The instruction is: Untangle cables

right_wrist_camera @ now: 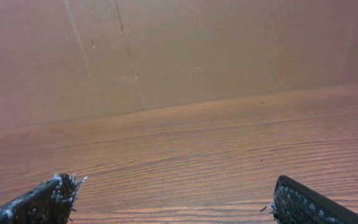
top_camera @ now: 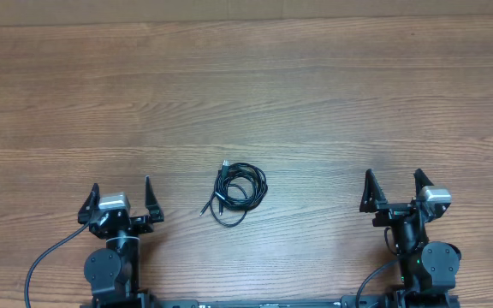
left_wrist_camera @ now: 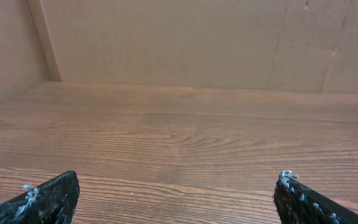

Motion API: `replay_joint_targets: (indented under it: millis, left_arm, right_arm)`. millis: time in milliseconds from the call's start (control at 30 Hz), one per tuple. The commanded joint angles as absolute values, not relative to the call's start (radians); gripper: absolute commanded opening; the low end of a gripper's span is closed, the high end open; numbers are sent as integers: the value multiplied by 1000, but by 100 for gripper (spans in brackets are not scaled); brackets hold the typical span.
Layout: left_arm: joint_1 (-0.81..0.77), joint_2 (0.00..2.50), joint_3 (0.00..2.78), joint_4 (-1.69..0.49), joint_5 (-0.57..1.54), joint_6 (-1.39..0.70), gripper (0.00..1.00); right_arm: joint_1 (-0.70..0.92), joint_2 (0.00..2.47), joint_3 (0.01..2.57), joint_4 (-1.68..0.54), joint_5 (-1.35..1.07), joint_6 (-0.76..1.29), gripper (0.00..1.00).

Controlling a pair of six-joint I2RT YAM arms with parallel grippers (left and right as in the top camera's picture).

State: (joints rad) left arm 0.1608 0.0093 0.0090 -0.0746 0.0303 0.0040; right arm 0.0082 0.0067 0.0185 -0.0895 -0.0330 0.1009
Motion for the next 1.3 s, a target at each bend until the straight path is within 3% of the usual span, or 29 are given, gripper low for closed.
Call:
replay_joint_targets:
  millis: [0,1267]
  left_arm:
    - [165,7,5,-76,44,23,100]
    - [165,7,5,-77,-2,24,100]
  right_arm:
    - [13,7,8,-83,-21,103,100]
    - [13,7,8,-83,-21,103,100]
